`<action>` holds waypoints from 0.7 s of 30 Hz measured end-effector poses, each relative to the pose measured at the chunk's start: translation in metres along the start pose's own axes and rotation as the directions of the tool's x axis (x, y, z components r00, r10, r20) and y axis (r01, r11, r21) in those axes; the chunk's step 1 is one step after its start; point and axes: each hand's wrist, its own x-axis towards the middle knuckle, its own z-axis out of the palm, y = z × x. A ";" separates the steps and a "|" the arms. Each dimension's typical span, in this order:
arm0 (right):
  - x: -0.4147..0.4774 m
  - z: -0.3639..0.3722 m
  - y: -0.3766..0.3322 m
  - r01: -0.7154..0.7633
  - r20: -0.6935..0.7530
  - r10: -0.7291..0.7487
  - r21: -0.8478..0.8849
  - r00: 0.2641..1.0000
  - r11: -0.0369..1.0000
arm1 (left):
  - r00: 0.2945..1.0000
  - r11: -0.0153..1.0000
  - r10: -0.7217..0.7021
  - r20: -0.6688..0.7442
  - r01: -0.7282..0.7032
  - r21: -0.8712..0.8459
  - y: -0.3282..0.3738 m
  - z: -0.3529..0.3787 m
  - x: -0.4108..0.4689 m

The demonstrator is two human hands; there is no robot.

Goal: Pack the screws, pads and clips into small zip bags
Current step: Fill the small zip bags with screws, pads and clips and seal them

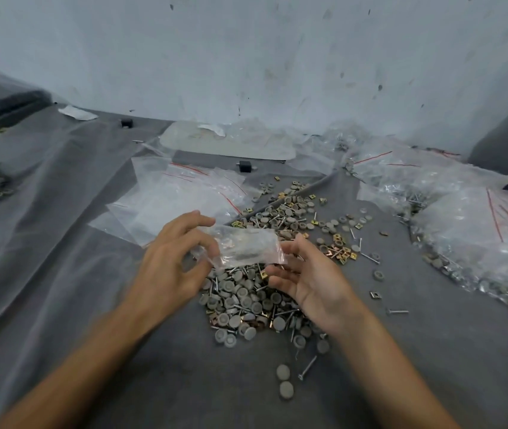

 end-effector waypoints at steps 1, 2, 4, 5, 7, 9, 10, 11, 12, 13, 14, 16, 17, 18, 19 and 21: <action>-0.001 -0.001 0.000 0.015 0.008 -0.015 -0.005 1.000 1.000 | 0.999 1.000 0.003 0.040 -0.003 -0.001 -0.001 -0.001 0.001; -0.002 -0.001 0.000 0.039 0.018 -0.039 -0.021 0.999 0.999 | 0.996 1.000 0.006 0.093 -0.008 0.022 -0.003 -0.002 0.002; -0.005 0.002 0.003 0.098 0.029 -0.096 -0.102 0.995 0.990 | 0.980 0.990 -0.037 0.197 0.009 0.142 -0.007 -0.003 0.003; -0.006 0.004 0.006 0.125 0.019 -0.123 -0.174 0.992 0.977 | 0.974 0.977 -0.079 0.214 0.034 0.209 -0.009 -0.003 0.002; -0.007 0.008 0.014 0.196 0.020 -0.204 -0.368 0.979 0.909 | 0.981 0.967 -0.123 0.150 0.085 0.239 -0.008 0.000 0.000; -0.009 0.012 0.023 0.282 0.083 -0.284 -0.552 0.955 0.784 | 0.994 0.983 -0.106 0.025 0.101 0.150 0.002 0.003 -0.001; -0.009 0.014 0.027 0.329 0.131 -0.323 -0.640 0.937 0.695 | 0.994 0.990 -0.105 -0.007 0.106 0.092 0.008 0.005 0.000; -0.009 0.015 0.031 0.377 0.187 -0.359 -0.715 0.914 0.589 | 0.993 0.992 -0.116 -0.001 0.116 0.051 0.013 0.008 0.001; -0.010 0.016 0.036 0.419 0.245 -0.382 -0.768 0.891 0.485 | 0.991 0.991 -0.128 0.034 0.127 0.037 0.018 0.010 0.002; -0.012 0.017 0.040 0.444 0.289 -0.389 -0.799 0.875 0.405 | 0.989 0.991 -0.126 0.080 0.122 0.057 0.020 0.011 0.001; -0.014 0.017 0.042 0.452 0.313 -0.384 -0.819 0.869 0.354 | 0.988 0.991 -0.108 0.115 0.098 0.093 0.021 0.012 -0.001; -0.020 0.019 0.046 0.439 0.330 -0.379 -0.863 0.865 0.251 | 0.990 0.990 -0.075 0.123 0.059 0.127 0.021 0.012 -0.005; -0.023 0.020 0.048 0.434 0.344 -0.402 -0.887 0.849 0.158 | 0.991 0.991 -0.072 0.114 0.058 0.121 0.020 0.012 -0.006; -0.025 0.022 0.049 0.432 0.373 -0.440 -0.901 0.817 0.038 | 0.991 0.993 -0.077 0.111 0.065 0.103 0.021 0.011 -0.007; -0.027 0.024 0.050 0.428 0.412 -0.474 -0.900 0.778 -0.080 | 0.989 0.993 -0.090 0.113 0.081 0.086 0.021 0.012 -0.007; -0.027 0.026 0.052 0.413 0.465 -0.509 -0.884 0.725 -0.220 | 0.983 0.991 -0.128 0.130 0.120 0.067 0.022 0.014 -0.007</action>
